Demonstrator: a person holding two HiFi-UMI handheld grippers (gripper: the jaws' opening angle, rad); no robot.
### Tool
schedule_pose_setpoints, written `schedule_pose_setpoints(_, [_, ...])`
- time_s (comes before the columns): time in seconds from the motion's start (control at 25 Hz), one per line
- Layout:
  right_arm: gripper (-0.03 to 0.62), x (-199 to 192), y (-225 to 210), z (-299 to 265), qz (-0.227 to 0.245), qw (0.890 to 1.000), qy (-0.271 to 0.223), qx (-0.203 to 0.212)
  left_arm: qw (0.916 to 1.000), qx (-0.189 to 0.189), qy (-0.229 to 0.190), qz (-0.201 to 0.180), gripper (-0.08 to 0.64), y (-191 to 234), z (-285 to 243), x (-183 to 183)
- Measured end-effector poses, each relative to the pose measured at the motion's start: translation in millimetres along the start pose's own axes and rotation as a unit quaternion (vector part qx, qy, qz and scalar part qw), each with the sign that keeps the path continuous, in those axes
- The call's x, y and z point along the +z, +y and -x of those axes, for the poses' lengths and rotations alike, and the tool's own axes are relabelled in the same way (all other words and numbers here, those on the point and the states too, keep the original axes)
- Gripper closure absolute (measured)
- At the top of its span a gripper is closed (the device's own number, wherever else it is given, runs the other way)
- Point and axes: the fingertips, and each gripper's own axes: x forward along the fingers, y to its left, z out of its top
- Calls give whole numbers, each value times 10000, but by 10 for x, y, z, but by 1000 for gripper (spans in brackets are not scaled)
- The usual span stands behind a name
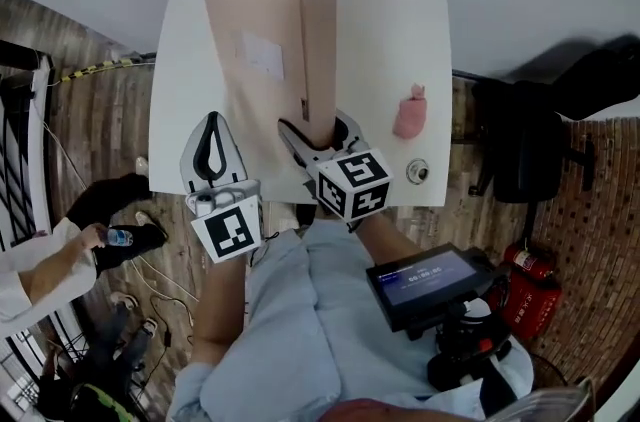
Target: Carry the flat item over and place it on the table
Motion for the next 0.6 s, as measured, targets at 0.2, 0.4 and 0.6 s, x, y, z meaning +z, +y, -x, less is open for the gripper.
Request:
schedule_pose_setpoints(0.2, [307,-84,-61,-204,-829,9959,216,301,9998,86,158,82,552,90,-132,-194])
schedule_pose_setpoints(0.4, [303,-133,-138,-374,-1440,9877,450,412,9992,111,348,179,551,151,-233,-326])
schedule_pose_setpoints(0.6, [296,-208,-196,-595,-1900,9777,707,550,9988,105,431,226,552,244,-354,-446])
